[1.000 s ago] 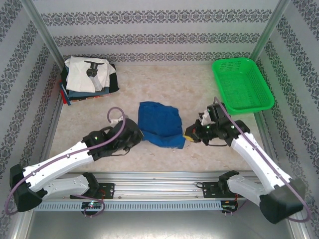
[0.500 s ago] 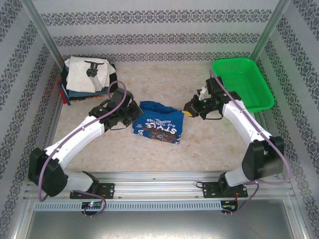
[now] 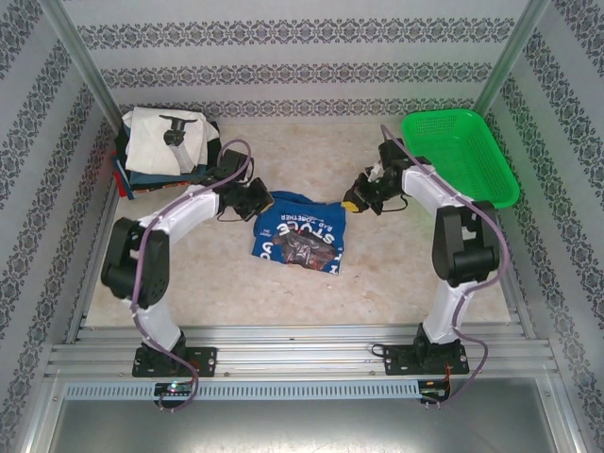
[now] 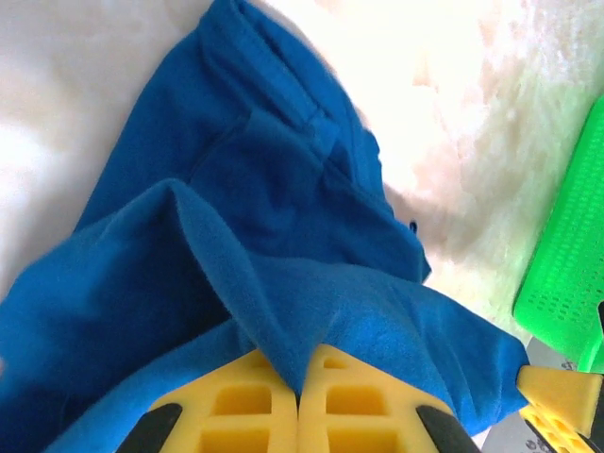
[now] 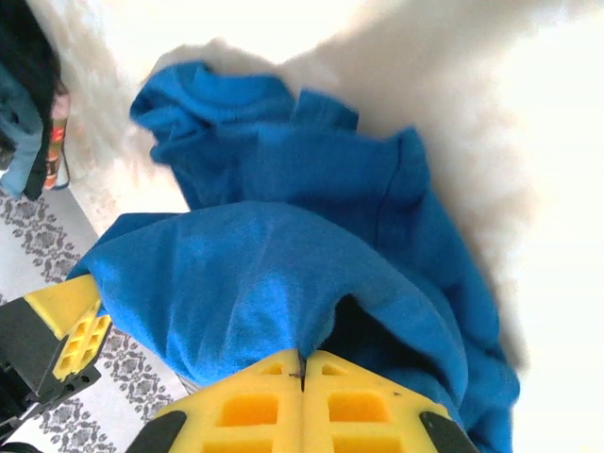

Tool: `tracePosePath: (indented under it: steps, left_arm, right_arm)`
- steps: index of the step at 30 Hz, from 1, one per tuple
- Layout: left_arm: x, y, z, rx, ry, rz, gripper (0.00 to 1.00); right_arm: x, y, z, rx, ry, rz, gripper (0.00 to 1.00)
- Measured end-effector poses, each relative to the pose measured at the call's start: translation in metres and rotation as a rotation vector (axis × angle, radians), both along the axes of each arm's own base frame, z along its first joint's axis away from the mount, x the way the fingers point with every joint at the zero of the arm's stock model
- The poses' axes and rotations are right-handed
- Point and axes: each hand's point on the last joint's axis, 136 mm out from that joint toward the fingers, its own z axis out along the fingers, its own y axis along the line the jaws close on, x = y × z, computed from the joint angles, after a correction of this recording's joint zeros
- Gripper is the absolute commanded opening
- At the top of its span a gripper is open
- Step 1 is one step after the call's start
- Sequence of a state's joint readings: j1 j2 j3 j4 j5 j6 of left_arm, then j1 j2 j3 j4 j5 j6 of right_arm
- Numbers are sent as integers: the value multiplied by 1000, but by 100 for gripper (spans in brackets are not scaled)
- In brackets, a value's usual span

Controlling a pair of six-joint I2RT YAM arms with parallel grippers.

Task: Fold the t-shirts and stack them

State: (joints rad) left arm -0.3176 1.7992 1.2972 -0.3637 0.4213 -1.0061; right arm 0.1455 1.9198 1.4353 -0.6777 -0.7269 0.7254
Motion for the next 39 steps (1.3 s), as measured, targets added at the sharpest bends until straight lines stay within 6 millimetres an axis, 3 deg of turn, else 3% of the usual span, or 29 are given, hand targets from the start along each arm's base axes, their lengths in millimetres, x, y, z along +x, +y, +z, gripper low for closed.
tracePosePath:
  steps: [2,4,6,8,11,15,18,20,22,24,27,31,39]
  left_arm:
    - [17,-3,-9,-19,5,-8,52]
    - [36,-4,-14,-39,-5,-5,69]
    - [55,-3,-8,-58,-30,2,81]
    - [71,-1,11,-73,-78,10,86]
    - [87,6,59,-70,-196,8,89]
    - [64,18,120,-23,-316,-16,89]
    - [26,27,137,-4,-365,-48,82]
    - [4,29,124,3,-349,-67,76]
    - [-14,23,94,7,-296,-98,66]
    - [-26,11,63,3,-236,-136,58]
    - [-31,-14,23,-15,-156,-192,53]
    - [-16,-36,-10,-50,-126,-213,51]
    - [46,-55,-56,-61,-105,-172,57]
  right_arm:
    - [16,-2,-12,-3,16,-8,28]
    - [36,-5,-24,-4,14,-17,35]
    - [50,-11,-31,-6,8,-30,43]
    - [60,-22,-31,-18,-7,-46,44]
    - [70,-40,-14,-54,-66,-56,50]
    - [54,-55,28,-112,-184,-28,52]
    - [11,-38,62,-107,-277,46,43]
    - [-14,-14,73,-69,-315,116,30]
    - [-34,14,67,-2,-321,179,19]
    - [-45,29,45,41,-262,197,13]
    - [-40,30,4,64,-164,157,10]
    - [-20,28,-31,88,-107,94,9]
    - [26,13,-74,97,-50,-13,9]
